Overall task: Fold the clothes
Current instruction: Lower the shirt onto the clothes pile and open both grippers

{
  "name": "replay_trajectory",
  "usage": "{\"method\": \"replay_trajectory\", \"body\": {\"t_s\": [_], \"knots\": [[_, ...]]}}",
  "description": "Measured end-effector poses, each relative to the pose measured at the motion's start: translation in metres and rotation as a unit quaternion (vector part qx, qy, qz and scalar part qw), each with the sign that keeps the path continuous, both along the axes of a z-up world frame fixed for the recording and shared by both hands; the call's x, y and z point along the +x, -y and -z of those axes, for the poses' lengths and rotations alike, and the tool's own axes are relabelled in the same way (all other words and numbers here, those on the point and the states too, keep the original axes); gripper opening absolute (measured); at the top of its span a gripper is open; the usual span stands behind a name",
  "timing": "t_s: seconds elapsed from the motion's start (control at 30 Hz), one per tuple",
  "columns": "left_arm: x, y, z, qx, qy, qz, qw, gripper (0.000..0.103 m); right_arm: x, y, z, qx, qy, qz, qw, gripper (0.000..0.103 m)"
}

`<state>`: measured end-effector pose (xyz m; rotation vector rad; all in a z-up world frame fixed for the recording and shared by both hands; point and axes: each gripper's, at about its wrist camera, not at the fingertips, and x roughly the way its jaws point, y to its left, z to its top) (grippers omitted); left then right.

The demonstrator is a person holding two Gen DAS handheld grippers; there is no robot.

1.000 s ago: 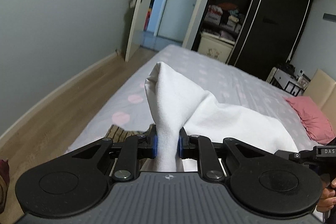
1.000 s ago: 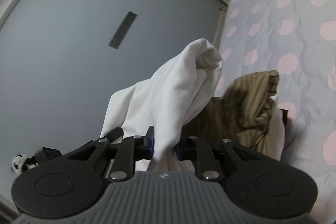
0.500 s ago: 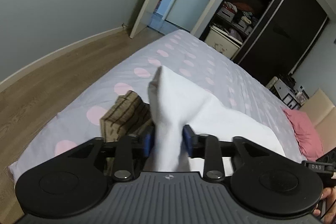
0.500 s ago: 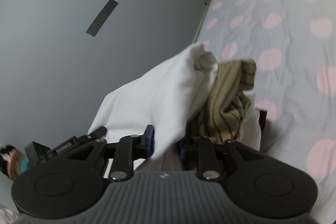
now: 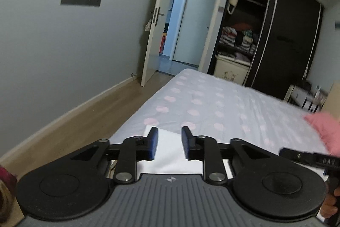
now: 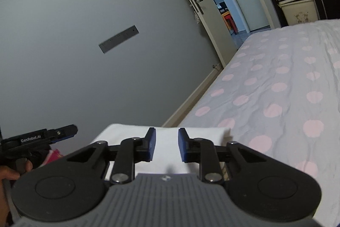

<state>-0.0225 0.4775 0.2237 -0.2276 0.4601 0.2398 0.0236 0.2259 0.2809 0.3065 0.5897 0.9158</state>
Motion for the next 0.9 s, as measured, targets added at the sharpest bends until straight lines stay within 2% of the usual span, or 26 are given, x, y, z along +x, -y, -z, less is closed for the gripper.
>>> {"method": "replay_trajectory", "body": {"t_s": [0.1, 0.17, 0.3, 0.4, 0.53, 0.6, 0.73, 0.83, 0.9], "knots": [[0.014, -0.003, 0.021, -0.017, -0.021, -0.005, 0.9996, 0.017, -0.004, -0.019, 0.009, -0.020, 0.011, 0.010, 1.000, 0.026], [0.019, -0.007, 0.035, -0.019, -0.029, -0.008, 0.9994, 0.015, -0.001, -0.038, 0.021, -0.028, 0.003, 0.006, 1.000, 0.024], [0.021, -0.026, 0.060, -0.047, -0.037, -0.027, 0.9979, 0.007, -0.001, -0.067, 0.033, -0.045, -0.002, 0.005, 0.999, 0.023], [0.024, -0.038, 0.077, -0.050, -0.049, -0.034, 0.9970, 0.006, -0.001, -0.086, 0.040, -0.054, -0.004, 0.001, 0.999, 0.022], [0.020, -0.062, 0.105, -0.103, -0.050, -0.046, 0.9924, 0.005, 0.001, -0.107, 0.050, -0.079, -0.005, -0.005, 0.997, 0.018], [0.017, -0.066, 0.113, -0.114, -0.042, -0.044, 0.9916, 0.004, 0.004, -0.111, 0.057, -0.094, -0.010, -0.007, 0.996, 0.015], [0.017, -0.067, 0.119, -0.121, -0.043, -0.045, 0.9907, 0.003, 0.013, -0.112, 0.070, -0.113, -0.020, -0.013, 0.993, 0.013], [0.017, -0.057, 0.110, -0.098, -0.051, -0.044, 0.9929, 0.003, 0.016, -0.109, 0.068, -0.121, -0.014, -0.025, 0.992, 0.013], [0.012, -0.052, 0.099, -0.084, -0.052, -0.045, 0.9941, 0.003, 0.016, -0.099, 0.060, -0.105, -0.012, -0.039, 0.994, 0.014]]}}
